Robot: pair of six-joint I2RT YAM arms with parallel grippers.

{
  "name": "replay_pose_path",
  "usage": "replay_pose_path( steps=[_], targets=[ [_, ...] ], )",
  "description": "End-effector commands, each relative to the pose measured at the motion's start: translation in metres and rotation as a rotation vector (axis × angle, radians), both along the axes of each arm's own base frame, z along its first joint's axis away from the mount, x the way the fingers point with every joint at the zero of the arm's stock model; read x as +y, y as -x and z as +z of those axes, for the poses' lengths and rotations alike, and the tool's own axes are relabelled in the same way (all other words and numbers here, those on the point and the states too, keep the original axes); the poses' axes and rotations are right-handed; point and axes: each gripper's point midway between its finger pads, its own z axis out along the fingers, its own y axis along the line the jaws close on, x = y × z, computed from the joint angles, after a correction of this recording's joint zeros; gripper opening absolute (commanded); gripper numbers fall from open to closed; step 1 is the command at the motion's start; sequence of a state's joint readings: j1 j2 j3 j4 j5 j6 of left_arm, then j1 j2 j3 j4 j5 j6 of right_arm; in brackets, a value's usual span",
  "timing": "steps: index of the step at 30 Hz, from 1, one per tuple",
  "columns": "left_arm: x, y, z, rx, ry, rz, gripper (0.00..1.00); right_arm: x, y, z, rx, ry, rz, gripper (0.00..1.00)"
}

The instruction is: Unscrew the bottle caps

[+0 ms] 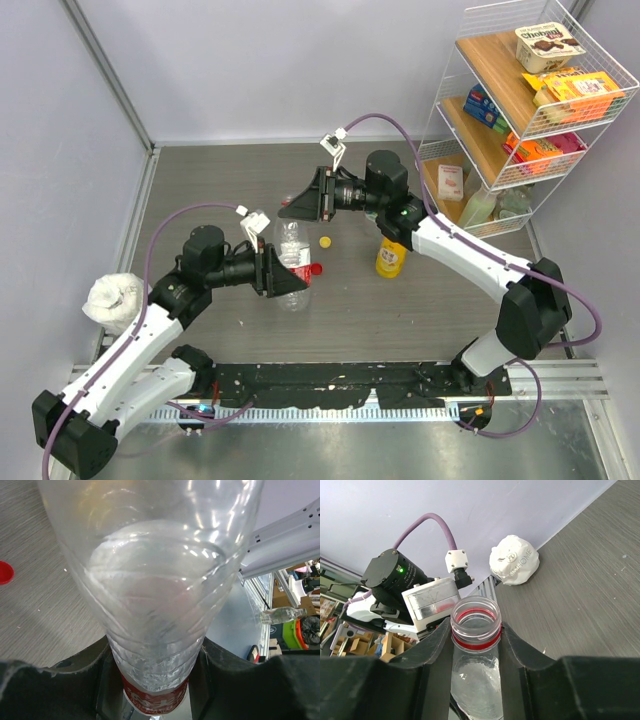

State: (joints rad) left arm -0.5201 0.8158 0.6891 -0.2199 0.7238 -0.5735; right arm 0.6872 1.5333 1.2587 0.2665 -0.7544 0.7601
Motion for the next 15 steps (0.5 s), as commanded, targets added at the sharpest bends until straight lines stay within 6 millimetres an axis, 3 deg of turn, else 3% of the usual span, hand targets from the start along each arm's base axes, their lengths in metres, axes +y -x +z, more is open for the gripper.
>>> replay_pose_path(
  steps=[1,6,8,11,13,15],
  targets=[
    [-0.001,0.001,0.009,-0.049,0.024,-0.024,0.07,0.000,0.005,0.029,-0.070,-0.063,0.031,0.01],
    [-0.001,0.000,0.010,-0.053,0.021,-0.016,0.13,-0.005,0.000,0.022,-0.085,-0.018,-0.005,0.02],
    [-0.001,-0.001,0.010,-0.054,0.020,-0.013,0.23,-0.007,-0.002,0.021,-0.096,-0.002,-0.021,0.02],
    [-0.001,-0.004,0.011,-0.052,0.013,0.003,0.56,-0.011,-0.002,0.019,-0.119,0.024,-0.038,0.02],
    [0.000,-0.006,0.012,-0.051,0.008,0.011,0.88,-0.013,-0.003,0.018,-0.129,0.041,-0.049,0.01],
    [0.000,-0.006,0.016,-0.056,0.010,0.009,1.00,-0.017,-0.004,0.019,-0.143,0.052,-0.067,0.01]
  ],
)
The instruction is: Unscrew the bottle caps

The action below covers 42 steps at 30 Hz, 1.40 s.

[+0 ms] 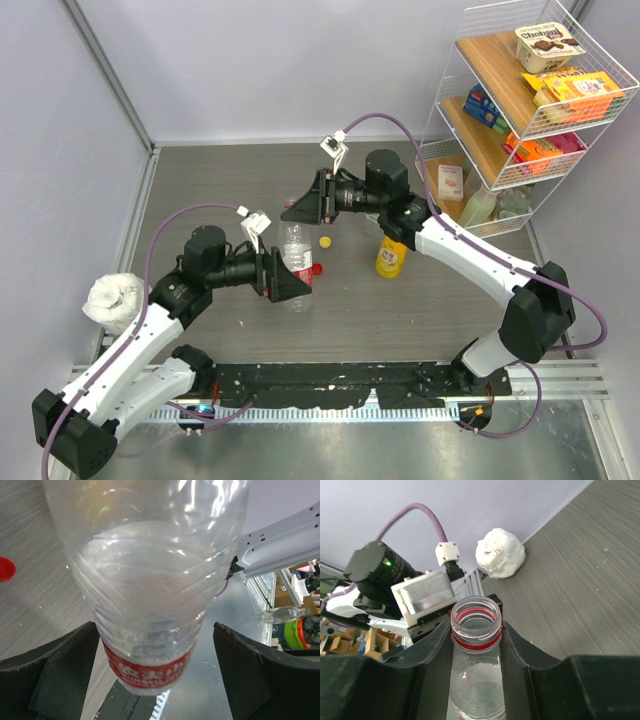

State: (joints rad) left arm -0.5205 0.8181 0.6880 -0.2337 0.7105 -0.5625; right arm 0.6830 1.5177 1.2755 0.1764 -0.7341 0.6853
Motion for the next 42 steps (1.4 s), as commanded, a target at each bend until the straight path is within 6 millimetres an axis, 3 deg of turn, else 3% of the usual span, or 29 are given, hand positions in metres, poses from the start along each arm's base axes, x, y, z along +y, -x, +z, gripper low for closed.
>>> replay_pose_path(
  steps=[1,9,14,19,29,42],
  targets=[
    [-0.002,-0.005,0.023,-0.062,0.025,-0.001,1.00,-0.012,-0.001,0.024,-0.118,0.009,-0.046,0.01],
    [0.008,-0.009,0.049,-0.101,0.008,0.072,1.00,-0.021,-0.005,0.023,-0.163,0.050,-0.098,0.01],
    [0.029,-0.022,0.058,-0.122,-0.065,0.228,1.00,-0.026,-0.011,0.026,-0.196,0.066,-0.148,0.01],
    [0.046,-0.030,0.065,-0.152,-0.115,0.329,1.00,-0.038,-0.020,0.016,-0.224,0.136,-0.224,0.01],
    [0.050,-0.031,0.067,-0.161,-0.127,0.348,1.00,-0.039,-0.028,0.007,-0.247,0.186,-0.261,0.02],
    [0.052,-0.026,0.069,-0.178,-0.131,0.336,1.00,-0.038,-0.052,-0.002,-0.300,0.170,-0.445,0.01]
  ],
)
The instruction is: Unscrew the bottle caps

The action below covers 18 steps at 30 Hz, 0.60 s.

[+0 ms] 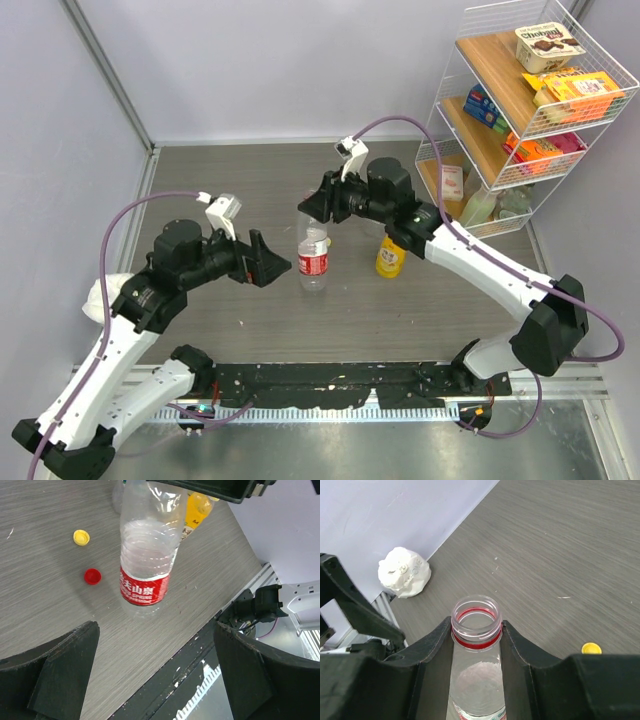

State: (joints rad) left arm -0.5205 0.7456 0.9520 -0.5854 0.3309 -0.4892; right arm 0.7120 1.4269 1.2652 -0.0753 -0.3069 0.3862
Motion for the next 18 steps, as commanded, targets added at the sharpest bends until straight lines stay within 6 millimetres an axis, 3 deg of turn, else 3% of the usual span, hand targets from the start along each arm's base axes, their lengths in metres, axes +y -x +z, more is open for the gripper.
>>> replay_pose_path(
  steps=[1,18],
  targets=[
    [0.003,0.001,0.018,-0.063,0.012,-0.001,1.00,-0.002,-0.011,0.024,-0.139,-0.068,-0.087,0.02],
    [0.004,0.005,0.015,-0.059,0.020,-0.003,1.00,0.017,-0.012,0.016,-0.342,-0.077,-0.241,0.02]
  ],
)
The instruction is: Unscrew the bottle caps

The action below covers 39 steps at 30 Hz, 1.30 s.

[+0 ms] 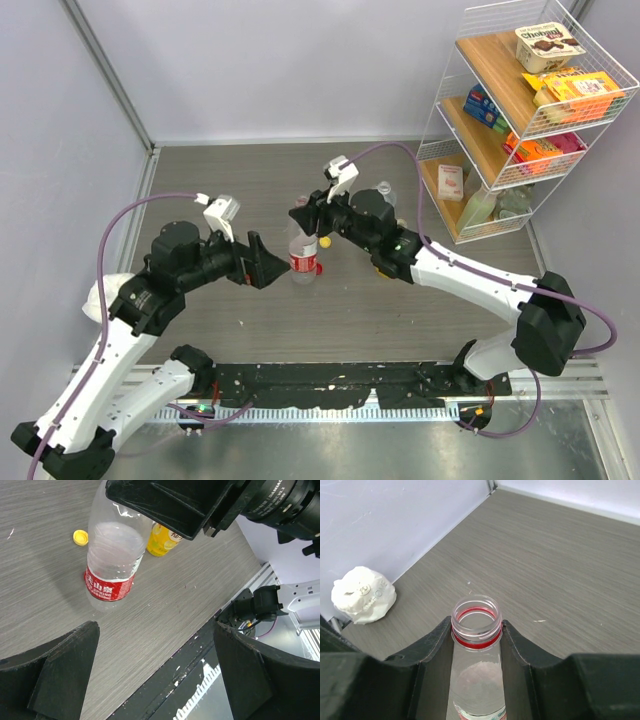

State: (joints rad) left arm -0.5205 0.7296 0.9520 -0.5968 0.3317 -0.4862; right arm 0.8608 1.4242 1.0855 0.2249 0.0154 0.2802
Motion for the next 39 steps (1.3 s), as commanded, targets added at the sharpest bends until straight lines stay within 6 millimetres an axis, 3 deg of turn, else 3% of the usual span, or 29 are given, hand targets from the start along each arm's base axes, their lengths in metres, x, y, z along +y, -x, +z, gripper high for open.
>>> replay_pose_path(
  steps=[1,12,17,29,39],
  targets=[
    [0.002,0.002,0.015,-0.055,0.022,-0.001,1.00,0.001,-0.006,0.034,-0.158,-0.094,-0.080,0.02],
    [0.005,0.009,0.014,-0.052,0.022,-0.008,1.00,0.011,0.001,0.022,-0.285,-0.151,-0.135,0.02],
    [0.007,0.011,0.014,-0.056,0.024,-0.003,0.99,0.014,0.004,0.013,-0.407,-0.084,-0.167,0.04],
    [0.011,0.013,0.011,-0.058,0.015,0.013,1.00,0.022,0.007,-0.038,-0.428,-0.038,-0.185,0.02],
    [0.011,0.012,0.007,-0.046,0.008,0.013,1.00,0.019,0.012,-0.053,-0.376,-0.034,-0.179,0.31]
  ],
)
